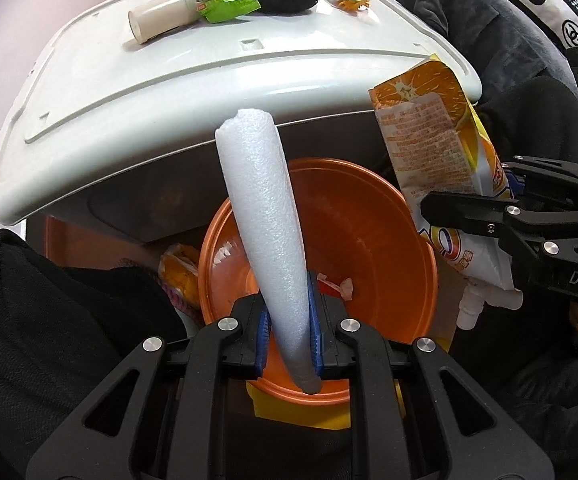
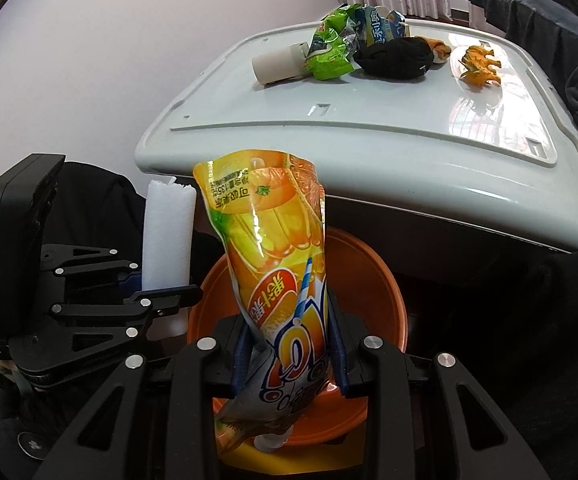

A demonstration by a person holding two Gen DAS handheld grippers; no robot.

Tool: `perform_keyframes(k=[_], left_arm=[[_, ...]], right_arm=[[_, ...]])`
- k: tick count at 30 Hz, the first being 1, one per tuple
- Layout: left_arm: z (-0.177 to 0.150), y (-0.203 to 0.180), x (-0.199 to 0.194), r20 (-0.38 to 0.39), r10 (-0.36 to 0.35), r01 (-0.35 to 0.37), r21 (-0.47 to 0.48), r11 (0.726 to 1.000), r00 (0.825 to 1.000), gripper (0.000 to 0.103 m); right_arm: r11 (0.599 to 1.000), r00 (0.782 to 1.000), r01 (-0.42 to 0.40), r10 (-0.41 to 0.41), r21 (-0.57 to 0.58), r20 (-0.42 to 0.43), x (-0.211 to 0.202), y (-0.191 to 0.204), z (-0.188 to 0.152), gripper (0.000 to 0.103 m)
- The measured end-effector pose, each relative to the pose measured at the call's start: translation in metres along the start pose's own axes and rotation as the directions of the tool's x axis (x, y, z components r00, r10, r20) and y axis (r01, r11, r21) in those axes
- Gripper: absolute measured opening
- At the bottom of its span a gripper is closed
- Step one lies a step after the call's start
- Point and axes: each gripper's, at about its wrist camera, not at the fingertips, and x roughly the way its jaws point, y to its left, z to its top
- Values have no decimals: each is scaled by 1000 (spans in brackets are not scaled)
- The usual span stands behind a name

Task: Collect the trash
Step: 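Move both tools over the orange bucket and open them to drop the items, then grasp the yellow dinosaur toy with the right tool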

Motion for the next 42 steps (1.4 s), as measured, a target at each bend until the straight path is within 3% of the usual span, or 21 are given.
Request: perform_keyframes(k=[3, 5, 7, 8, 16, 27, 35, 42], left_arm=[[0, 0, 0, -3, -1, 1, 2, 1000, 1000, 16], [1, -2, -1, -1, 13, -13, 9, 1000, 1000, 27], [1, -1, -2, 4, 42, -42, 6, 999, 999, 81], [1, 0, -5, 22, 48, -48, -1, 999, 999, 83], [2, 11, -11, 45, 22, -20, -49, 999, 999, 83], [31, 27, -29, 115, 46, -36, -85, 996, 992, 83], [98, 51, -42, 208, 137, -124, -71, 990, 968, 83], [136, 70, -34, 276, 201, -185, -83, 979, 940, 83]], right_arm=[[1000, 1000, -1, 1, -2, -6, 2, 1, 0, 33], [1000, 1000, 2, -2, -2, -14, 3, 1, 0, 44], [1000, 1000, 16, -16, 17, -2, 2, -2, -1, 64], [999, 1000, 20, -21, 27, 9, -1, -4, -1, 64], [991, 997, 10, -20, 135, 74, -16, -27, -2, 64], [991, 995, 21, -34, 130, 98, -24, -38, 16, 64], [980, 969, 140, -165, 140, 183, -41, -90, 100, 64], [931, 934, 269, -315, 246, 171, -18, -157, 190, 64]])
